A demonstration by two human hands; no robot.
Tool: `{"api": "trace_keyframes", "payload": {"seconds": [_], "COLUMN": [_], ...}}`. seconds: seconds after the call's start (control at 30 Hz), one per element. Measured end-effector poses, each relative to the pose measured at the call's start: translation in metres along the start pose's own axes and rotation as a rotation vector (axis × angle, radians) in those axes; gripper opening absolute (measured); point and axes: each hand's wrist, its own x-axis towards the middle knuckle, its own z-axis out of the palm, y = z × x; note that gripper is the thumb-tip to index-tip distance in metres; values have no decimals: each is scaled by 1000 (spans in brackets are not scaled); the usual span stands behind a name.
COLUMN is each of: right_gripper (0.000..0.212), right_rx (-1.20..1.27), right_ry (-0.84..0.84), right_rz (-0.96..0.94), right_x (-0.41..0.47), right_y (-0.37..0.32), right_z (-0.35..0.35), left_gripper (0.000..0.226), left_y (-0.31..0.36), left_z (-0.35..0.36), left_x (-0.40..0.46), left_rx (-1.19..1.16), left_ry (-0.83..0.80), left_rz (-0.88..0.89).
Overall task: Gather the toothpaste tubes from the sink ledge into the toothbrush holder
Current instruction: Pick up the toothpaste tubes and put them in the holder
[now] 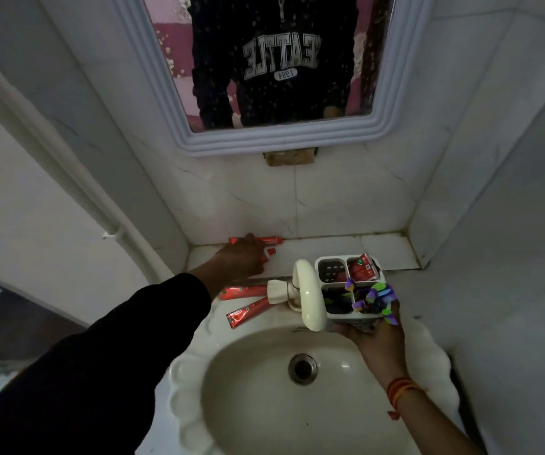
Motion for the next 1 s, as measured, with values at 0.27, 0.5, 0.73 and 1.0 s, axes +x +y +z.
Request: {"api": "trace_keyframes", "payload": {"seconds": [0.27,0.5,0.73,1.0], "right_gripper": [99,80,89,95], "right_rx": [40,29,46,-33], "right_ry": [26,-5,39,53], "right_rz": [-7,21,-30,-61], "right_x": [-2,-4,-6,-3], "right_y": [-6,-4,-14,-5], "right_z": [2,1,5,3], "left_gripper": [61,66,55,27], "left_y": [30,100,163,174], "left_z": [-116,-196,-181,-182], "left_x": [-26,-39,-20,-14], "left_rx": [-160,100,187,216], "left_ry": [-2,-143,-329,-568], "left_rz": [44,194,154,67]}}
